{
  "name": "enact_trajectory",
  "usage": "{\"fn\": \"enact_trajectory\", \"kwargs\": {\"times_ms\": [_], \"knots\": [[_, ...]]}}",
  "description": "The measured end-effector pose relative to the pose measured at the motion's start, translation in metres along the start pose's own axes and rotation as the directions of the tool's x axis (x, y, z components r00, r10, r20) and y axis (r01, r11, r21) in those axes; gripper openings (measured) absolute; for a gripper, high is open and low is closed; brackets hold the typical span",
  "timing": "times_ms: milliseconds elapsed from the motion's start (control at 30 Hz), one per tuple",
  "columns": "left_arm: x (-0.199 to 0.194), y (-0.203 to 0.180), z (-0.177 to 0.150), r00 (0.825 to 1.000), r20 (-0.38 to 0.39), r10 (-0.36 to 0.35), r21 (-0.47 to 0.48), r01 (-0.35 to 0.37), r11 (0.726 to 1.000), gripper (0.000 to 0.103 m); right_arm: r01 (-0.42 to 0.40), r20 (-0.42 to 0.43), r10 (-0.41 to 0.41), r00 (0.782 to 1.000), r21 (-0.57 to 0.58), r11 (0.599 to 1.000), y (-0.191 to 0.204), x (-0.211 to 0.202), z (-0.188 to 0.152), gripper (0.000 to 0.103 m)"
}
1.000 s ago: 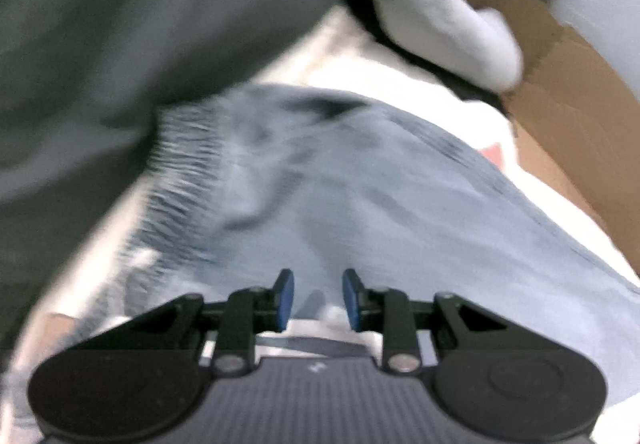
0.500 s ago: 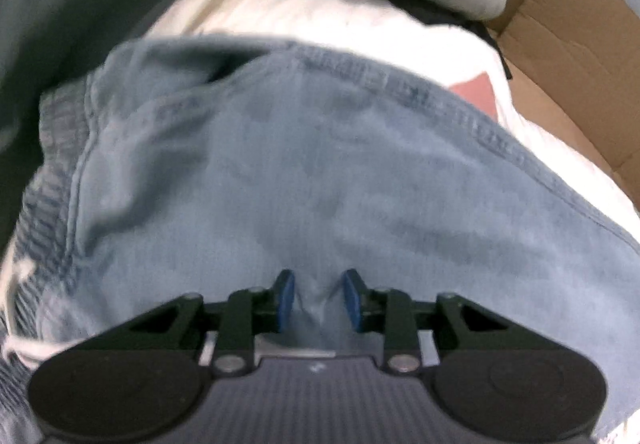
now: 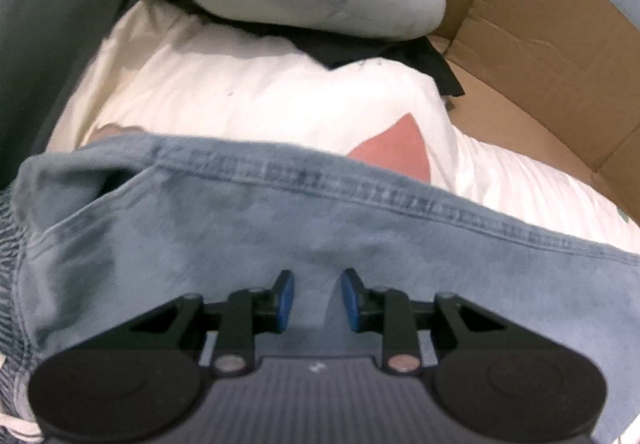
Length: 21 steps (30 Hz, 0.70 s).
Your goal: Fold clothes
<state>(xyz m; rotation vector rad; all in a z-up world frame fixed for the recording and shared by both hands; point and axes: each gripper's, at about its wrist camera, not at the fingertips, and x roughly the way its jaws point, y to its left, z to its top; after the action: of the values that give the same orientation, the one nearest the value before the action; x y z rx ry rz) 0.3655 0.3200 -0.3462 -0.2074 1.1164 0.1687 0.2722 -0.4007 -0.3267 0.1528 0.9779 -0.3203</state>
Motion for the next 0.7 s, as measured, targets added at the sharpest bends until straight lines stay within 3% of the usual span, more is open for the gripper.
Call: {"fn": "enact_trajectory", "kwargs": {"times_ms": [100, 167, 233, 300, 400, 533, 700], "knots": [[0.002, -0.008, 0.005, 1.000, 0.002, 0.010, 0.039, -0.010, 0.999, 0.028, -0.091, 0.007, 0.091, 0.996, -0.011, 0.996, 0.008, 0.012, 0.005, 0.032], [0.004, -0.011, 0.008, 1.000, 0.004, 0.008, 0.047, -0.008, 0.999, 0.028, -0.116, -0.021, 0.115, 0.993, -0.052, 0.992, 0.020, 0.025, 0.006, 0.032], [0.002, -0.008, 0.008, 1.000, 0.023, -0.012, 0.035, 0.011, 0.999, 0.028, -0.138, -0.044, 0.137, 0.990, -0.013, 0.990, 0.019, 0.041, 0.004, 0.032], [0.002, -0.009, 0.008, 0.999, 0.042, -0.023, 0.037, 0.021, 0.999, 0.029, -0.120, -0.067, 0.124, 0.990, 0.051, 0.991, 0.010, 0.055, 0.000, 0.028], [0.003, -0.012, 0.006, 0.999, 0.047, -0.016, 0.035, 0.014, 0.999, 0.029, -0.082, -0.071, 0.086, 0.994, 0.060, 0.995, 0.002, 0.065, 0.000, 0.004], [0.002, -0.019, 0.007, 0.997, 0.050, -0.054, 0.033, 0.052, 0.998, 0.029, -0.021, -0.036, 0.023, 0.999, 0.043, 0.999, 0.007, 0.060, 0.015, 0.003], [0.004, -0.042, -0.003, 0.991, 0.026, -0.133, 0.035, 0.132, 0.991, 0.027, -0.110, -0.015, 0.111, 0.994, 0.071, 0.991, 0.018, 0.064, 0.032, 0.004]]}}
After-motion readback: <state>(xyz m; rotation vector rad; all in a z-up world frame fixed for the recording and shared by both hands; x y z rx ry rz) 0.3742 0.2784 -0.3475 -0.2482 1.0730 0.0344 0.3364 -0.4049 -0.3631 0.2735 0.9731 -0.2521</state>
